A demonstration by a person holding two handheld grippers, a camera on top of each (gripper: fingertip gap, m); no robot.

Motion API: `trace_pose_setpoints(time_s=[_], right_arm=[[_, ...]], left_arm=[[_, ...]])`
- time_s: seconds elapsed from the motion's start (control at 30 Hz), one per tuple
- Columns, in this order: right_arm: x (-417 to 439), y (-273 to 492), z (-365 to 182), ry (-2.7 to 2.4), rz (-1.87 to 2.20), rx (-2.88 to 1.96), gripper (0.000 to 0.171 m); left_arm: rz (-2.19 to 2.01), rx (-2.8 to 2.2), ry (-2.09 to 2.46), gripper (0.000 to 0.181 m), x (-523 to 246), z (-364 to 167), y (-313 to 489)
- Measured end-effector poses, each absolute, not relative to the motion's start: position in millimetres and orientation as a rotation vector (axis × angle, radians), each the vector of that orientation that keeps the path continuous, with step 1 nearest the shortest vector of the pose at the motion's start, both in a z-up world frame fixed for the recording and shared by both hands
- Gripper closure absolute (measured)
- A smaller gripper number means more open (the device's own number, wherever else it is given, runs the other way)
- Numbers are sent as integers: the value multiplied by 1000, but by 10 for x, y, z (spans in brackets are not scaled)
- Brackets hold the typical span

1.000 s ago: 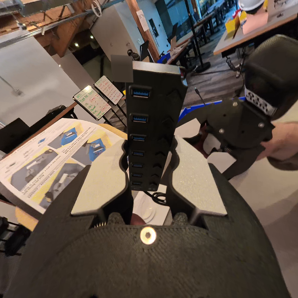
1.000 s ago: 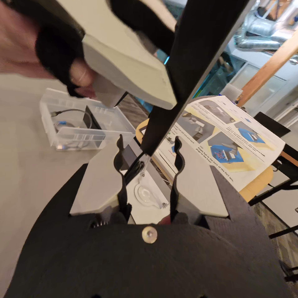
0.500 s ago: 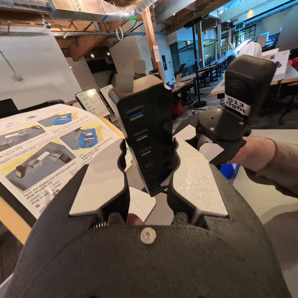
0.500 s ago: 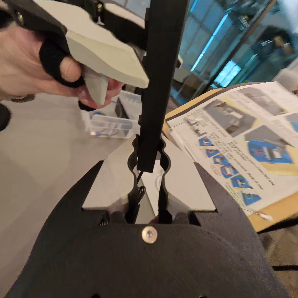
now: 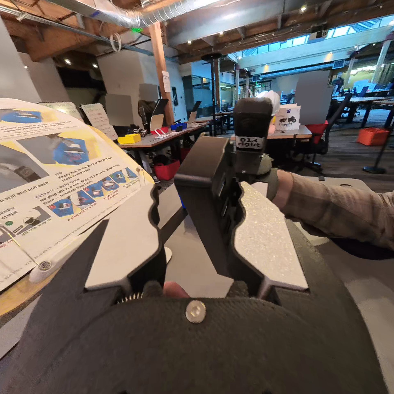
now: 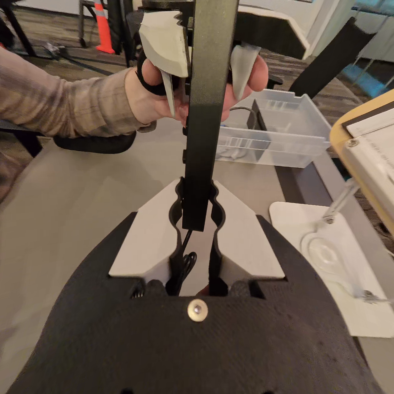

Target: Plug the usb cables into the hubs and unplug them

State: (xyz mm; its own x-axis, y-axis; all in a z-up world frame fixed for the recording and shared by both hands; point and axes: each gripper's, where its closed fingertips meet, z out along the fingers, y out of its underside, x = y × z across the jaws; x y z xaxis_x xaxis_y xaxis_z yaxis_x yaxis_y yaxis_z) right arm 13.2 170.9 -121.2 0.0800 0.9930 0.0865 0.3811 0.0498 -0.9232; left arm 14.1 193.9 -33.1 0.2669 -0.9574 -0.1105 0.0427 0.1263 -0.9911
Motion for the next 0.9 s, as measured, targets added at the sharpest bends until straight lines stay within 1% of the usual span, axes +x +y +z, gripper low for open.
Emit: trace_pose_setpoints(time_s=[0.03, 0.1, 0.23, 0.3, 0.33, 0.37, 0.43, 0.47, 0.63, 0.7, 0.73, 0.77, 0.9], right_arm=[[129, 1701, -1242, -1446, 907, -1481, 151], [129, 1707, -1290, -1442, 947, -1492, 151], [153, 1759, -1363, -1431, 949, -1517, 151], [180, 1879, -1381, -1388, 878, -1542, 145], [204, 1970, -1384, -1356, 812, -1554, 143], [239, 2068, -1378, -1322, 736, -1567, 138], [287, 2162, -1382, -1314, 603, -1593, 117], [297, 2200, -1384, -1312, 526, -1604, 110], [119, 2358, -1603, -1270, 270, -1678, 90], [44, 2426, -1770, -1262, 191, -1689, 94], [17, 2442, -1843, -1270, 157, -1686, 100], [3, 2445, -1894, -1284, 132, -1681, 110], [50, 2390, -1875, -1311, 213, -1723, 112]], left_arm=[[-958, -1188, 1036, 118, 156, -361, 1916], [-981, -1189, 1073, 137, 191, -420, 1862], [-1007, -1228, 1068, 144, 229, -503, 1872], [-976, -1238, 1031, 153, 242, -527, 1925], [-949, -1268, 993, 153, 238, -549, 1995], [-921, -1306, 941, 153, 217, -579, 2090], [-909, -1369, 844, 154, 164, -649, 2255], [-927, -1405, 778, 154, 128, -683, 2339], [-1029, -1491, 547, 154, 53, -837, 2553], [-1054, -1497, 509, 154, 71, -859, 2547], [-1060, -1496, 499, 154, 84, -860, 2534], [-1053, -1506, 502, 154, 102, -875, 2523], [-1048, -1507, 527, 153, 128, -867, 2511]])
